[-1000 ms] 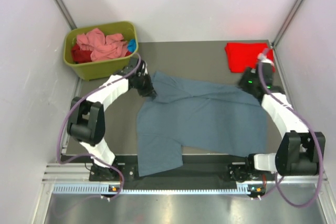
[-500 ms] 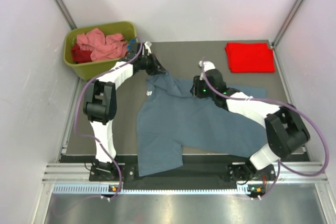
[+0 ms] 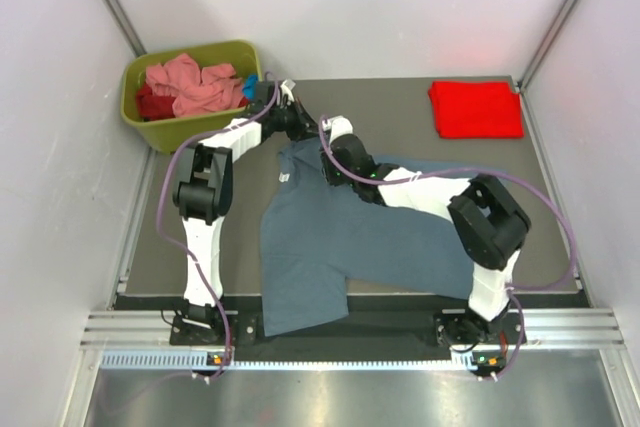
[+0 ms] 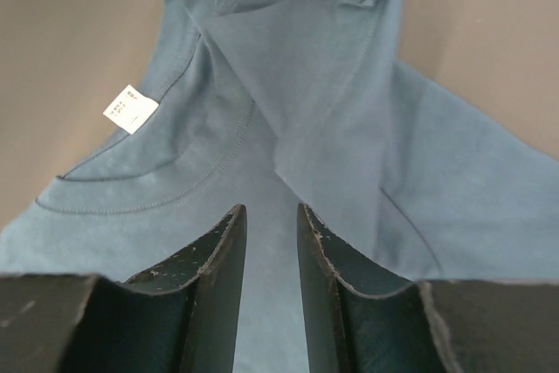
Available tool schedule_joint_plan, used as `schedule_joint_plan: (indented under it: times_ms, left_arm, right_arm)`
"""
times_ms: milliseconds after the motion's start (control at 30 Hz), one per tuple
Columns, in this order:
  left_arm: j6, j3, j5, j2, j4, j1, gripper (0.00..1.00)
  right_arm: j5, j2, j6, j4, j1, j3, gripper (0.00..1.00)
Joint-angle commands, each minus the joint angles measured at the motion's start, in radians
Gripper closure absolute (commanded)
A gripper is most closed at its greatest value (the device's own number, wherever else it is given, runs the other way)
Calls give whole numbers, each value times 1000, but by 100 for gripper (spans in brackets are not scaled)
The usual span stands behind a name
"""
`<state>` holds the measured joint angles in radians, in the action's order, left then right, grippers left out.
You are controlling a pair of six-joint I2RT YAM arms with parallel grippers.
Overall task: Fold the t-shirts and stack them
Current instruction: Fold the tshirt
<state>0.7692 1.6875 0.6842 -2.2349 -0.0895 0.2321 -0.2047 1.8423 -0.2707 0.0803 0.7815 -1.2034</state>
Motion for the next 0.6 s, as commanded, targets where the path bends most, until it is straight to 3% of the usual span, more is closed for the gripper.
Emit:
schedule_joint_plan:
  times_ms: [0,300,567]
  left_arm:
    - [8,35,20,-6,71,-10,100]
    - [18,38,23,-35,80,-16,100]
    - [28,14,20,-37,126,-19,100]
  right_arm:
    - [-64,46,-4,44,31,-65,70]
    - [-212,164,-7,-31,41,-163,67]
    - [-193,218,-15,-25,42,-182,67]
